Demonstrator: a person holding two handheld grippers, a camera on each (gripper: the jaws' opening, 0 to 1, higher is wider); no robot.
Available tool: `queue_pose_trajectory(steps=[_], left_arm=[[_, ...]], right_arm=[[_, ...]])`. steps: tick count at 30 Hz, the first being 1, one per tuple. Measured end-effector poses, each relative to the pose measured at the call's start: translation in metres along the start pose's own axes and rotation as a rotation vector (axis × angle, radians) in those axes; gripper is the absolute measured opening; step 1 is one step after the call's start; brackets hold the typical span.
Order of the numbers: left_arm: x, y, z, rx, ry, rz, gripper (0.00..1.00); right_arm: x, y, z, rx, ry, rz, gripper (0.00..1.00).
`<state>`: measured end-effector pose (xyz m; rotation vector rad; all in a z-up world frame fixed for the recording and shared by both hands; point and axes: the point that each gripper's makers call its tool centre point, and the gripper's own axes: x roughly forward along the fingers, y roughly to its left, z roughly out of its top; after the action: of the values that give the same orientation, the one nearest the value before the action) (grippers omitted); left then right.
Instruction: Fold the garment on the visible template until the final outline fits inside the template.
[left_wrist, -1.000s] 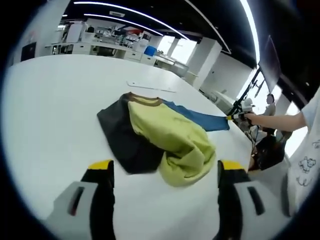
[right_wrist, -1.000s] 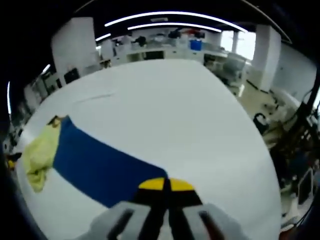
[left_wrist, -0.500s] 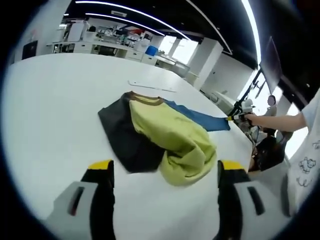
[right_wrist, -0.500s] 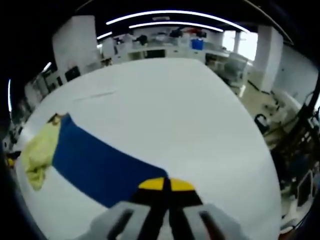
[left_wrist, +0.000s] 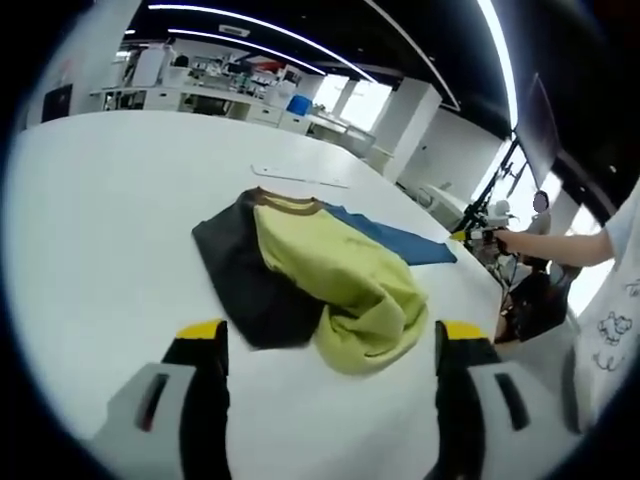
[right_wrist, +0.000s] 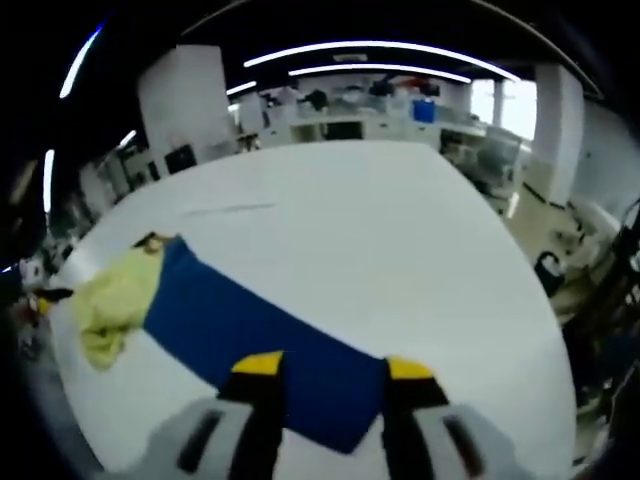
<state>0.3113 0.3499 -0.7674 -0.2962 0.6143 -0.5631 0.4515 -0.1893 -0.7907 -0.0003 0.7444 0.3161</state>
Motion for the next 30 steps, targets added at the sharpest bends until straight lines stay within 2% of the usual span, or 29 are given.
queue_pose_trajectory(steps=[5, 9, 10, 12, 17, 24, 30], left_arm=[[-0.002, -0.002, 0.002, 0.004, -0.003, -0.002, 0.82], [-0.004, -0.001, 0.003, 0.006, -0.006, -0.005, 0.82], [-0.004, -0.002, 0.003, 0.006, -0.006, -0.006, 0.82], [-0.004, 0.0, 0.002, 0.008, -0.002, -0.006, 0.82], [-0.005, 0.001, 0.001, 0.008, -0.004, -0.014, 0.81], [-0.005, -0.001, 0.003, 0.004, -0.009, -0.016, 0.8], [-0.002, 0.003, 0.002, -0.003, -0.016, -0.005, 0.78]], right_arm=[[-0.008, 0.026, 0.002, -0.022, -0.029, 0.058, 0.47], [-0.013, 0.049, 0.006, -0.015, -0.066, 0.119, 0.6], [-0.015, 0.059, 0.006, -0.034, -0.074, 0.159, 0.64], [-0.018, 0.07, 0.005, -0.055, -0.086, 0.177, 0.71], [-0.026, 0.099, 0.002, -0.078, -0.093, 0.234, 0.81], [-0.033, 0.127, -0.002, -0.113, -0.1, 0.3, 0.98], [-0.033, 0.147, -0.011, -0.119, -0.086, 0.339, 0.99]])
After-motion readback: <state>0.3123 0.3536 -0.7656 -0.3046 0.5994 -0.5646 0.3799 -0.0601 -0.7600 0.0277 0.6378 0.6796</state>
